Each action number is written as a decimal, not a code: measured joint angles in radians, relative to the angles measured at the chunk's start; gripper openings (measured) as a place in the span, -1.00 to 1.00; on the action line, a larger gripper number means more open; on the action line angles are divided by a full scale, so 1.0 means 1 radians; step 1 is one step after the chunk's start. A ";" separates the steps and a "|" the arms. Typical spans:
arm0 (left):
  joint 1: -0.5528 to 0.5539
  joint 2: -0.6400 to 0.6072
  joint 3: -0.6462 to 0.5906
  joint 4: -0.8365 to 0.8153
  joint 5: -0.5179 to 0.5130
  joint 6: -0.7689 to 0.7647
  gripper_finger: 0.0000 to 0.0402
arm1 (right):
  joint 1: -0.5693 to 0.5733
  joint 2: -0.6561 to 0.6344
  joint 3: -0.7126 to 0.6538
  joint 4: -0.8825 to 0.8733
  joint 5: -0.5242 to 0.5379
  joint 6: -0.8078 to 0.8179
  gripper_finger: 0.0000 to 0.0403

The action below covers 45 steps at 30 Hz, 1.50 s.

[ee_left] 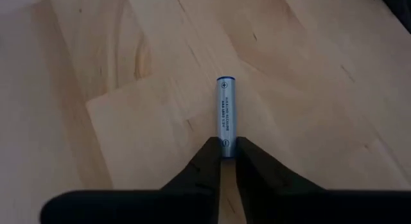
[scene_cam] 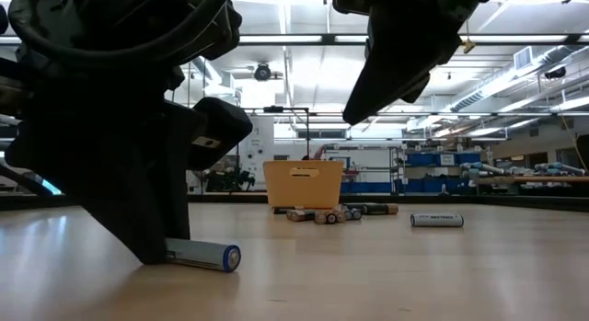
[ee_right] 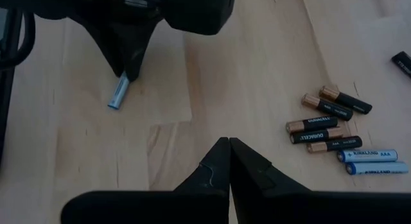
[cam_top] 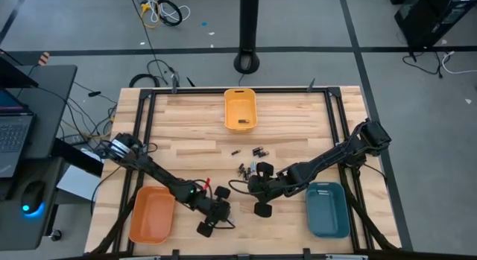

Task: Sort batteries
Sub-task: Put the white battery into the blue bin

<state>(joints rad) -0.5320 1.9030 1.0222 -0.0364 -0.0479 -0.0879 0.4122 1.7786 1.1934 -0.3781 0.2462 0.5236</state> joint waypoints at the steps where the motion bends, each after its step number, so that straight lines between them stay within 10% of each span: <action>1: 0.000 0.000 0.000 0.001 0.000 -0.003 -0.80 | 0.000 0.000 0.000 0.000 0.000 0.000 -0.94; 10: -0.032 -0.022 -0.002 0.046 -0.136 0.016 -0.86 | 0.038 -0.004 0.000 0.075 0.045 -0.064 -0.94; 31: -0.108 -0.357 -0.022 0.155 -0.302 0.155 -0.97 | 0.348 0.019 0.000 0.669 0.662 -0.336 -0.73; 45: -0.219 -0.398 -0.307 0.312 -0.380 -0.135 -0.97 | 0.263 0.098 0.000 0.358 0.323 0.572 -0.41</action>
<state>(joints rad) -0.7507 1.5053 0.7156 0.2758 -0.4282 -0.2225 0.6751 1.8764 1.1932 -0.0198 0.5689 1.0952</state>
